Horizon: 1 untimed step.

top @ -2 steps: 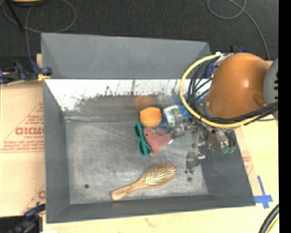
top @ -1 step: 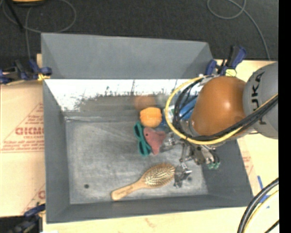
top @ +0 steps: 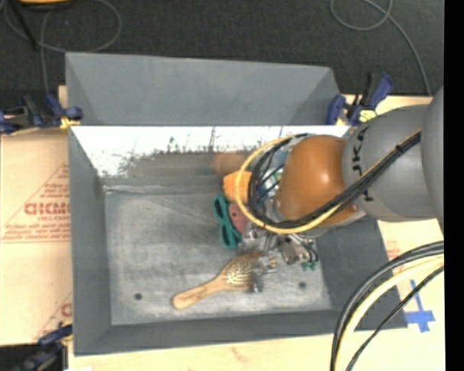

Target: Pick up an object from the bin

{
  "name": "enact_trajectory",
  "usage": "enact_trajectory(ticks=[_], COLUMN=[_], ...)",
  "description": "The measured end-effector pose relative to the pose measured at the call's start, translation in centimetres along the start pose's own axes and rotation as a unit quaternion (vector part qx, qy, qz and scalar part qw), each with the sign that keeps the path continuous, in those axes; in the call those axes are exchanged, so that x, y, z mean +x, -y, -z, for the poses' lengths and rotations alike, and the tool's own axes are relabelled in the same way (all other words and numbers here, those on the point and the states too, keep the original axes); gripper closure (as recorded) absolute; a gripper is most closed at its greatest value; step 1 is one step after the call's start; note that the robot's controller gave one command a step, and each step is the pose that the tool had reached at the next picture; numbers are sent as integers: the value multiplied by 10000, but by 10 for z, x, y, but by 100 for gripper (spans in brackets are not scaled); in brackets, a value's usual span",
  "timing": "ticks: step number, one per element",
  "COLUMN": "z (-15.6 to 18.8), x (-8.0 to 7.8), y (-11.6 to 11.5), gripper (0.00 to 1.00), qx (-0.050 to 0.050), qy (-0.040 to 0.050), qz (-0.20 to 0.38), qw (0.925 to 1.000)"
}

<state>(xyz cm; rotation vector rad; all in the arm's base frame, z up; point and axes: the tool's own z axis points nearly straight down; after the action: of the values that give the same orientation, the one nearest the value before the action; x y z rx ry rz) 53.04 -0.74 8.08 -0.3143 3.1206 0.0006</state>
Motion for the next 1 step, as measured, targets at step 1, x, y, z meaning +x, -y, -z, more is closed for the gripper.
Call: enact_trajectory(ticks=[1], z=[0], x=[0], y=[0], gripper=[100], qx=[0], qy=[0], qz=[0], qw=[10000])
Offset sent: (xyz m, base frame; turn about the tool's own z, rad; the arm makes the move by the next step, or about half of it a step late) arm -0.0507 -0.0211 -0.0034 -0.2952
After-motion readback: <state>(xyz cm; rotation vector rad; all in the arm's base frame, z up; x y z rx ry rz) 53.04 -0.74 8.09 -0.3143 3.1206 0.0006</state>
